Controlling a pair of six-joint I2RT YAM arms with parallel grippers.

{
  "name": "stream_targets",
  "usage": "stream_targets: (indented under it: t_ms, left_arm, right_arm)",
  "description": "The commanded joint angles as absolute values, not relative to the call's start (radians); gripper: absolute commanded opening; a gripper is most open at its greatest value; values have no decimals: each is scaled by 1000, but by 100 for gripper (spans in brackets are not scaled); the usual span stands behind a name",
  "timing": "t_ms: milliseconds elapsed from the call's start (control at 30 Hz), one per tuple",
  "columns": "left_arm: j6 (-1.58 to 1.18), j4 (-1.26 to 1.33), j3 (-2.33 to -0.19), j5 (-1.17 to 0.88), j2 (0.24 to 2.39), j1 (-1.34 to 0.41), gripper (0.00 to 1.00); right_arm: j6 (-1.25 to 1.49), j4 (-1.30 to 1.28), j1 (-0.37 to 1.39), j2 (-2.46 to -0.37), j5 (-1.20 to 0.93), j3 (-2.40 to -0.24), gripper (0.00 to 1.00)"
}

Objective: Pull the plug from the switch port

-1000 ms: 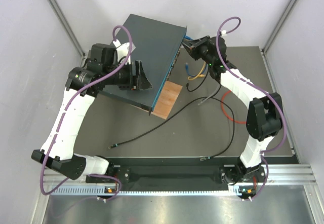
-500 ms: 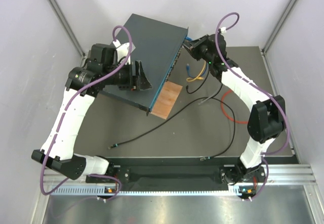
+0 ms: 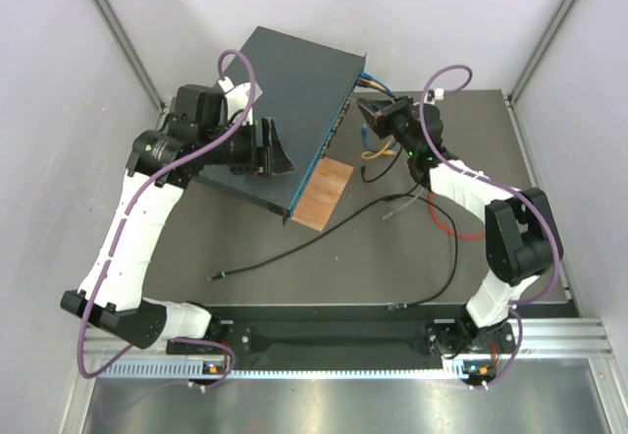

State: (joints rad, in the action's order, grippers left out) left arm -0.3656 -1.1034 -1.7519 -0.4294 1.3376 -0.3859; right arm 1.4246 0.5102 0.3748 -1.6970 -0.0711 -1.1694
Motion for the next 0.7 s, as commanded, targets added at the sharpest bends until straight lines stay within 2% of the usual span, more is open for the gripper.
stream_targets:
  t_ms: [0,233,333,467,567,667]
  left_arm:
    - [-365,-1092,-1770,-430,1304,-383,72]
    - [-367,-1075,-1779,-422,1299,-382,72]
    - [-376,-1062,-1775,-419,1293,-382,72]
    - [-393,-1013,-1770,-414,1285,-382,72]
    - [-402,-993,-1767,-407,1285,-383,72]
    - [-414,-979,-1756,-405,1279,-382,73]
  right_arm:
    - [1499,660,376,-1689,-124,-1141,0]
    - [1290,369,367,-1488,-109,-1123,0]
    - [1217,114,356,-1424,-147,-1202,0]
    - [1154,-147,357,-1369,-299,-1284,0]
    - [1177,-146,353,-1258,-391,-1235,0]
    - [1128,-313,293,-1149,-322,-1273,0]
